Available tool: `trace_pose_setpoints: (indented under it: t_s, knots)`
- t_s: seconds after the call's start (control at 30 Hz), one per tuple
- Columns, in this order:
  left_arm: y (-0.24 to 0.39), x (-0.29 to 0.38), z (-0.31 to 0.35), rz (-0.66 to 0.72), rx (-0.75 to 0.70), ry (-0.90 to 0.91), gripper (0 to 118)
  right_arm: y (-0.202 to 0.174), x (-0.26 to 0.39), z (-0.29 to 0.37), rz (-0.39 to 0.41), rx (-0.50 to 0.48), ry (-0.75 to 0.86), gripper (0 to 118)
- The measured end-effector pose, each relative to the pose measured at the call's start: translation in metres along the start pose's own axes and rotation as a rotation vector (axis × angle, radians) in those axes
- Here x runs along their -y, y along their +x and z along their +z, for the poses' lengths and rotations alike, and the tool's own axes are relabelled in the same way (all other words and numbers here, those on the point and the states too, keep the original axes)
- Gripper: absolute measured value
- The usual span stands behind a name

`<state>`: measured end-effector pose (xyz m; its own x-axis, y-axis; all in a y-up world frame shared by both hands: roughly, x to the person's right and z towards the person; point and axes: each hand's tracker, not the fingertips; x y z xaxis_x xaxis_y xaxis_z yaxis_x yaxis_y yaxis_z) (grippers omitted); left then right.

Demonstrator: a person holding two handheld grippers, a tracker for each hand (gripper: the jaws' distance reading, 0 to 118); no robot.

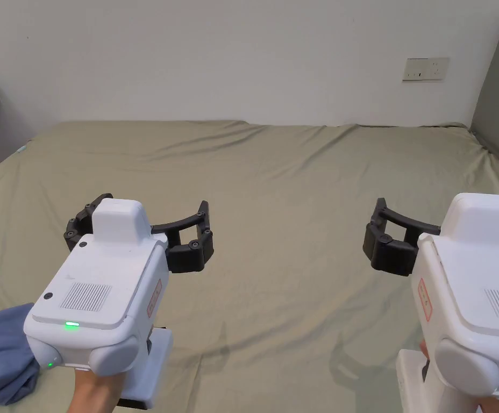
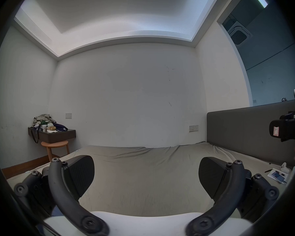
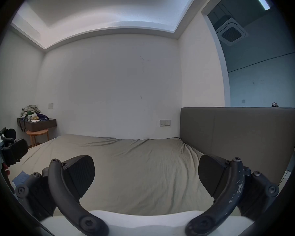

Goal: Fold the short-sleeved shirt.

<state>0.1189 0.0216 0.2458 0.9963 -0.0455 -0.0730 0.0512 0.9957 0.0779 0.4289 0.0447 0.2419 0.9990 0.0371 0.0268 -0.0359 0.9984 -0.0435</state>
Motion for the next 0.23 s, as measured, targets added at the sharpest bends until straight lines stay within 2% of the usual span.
trace_pose_setpoints:
  t_s: [0.23]
  knots:
    - [-0.0003, -0.0005, 0.0013, -0.002, -0.002, 0.004, 118, 0.0029, 0.0003, -0.0002, -0.002, 0.0, 0.041, 118]
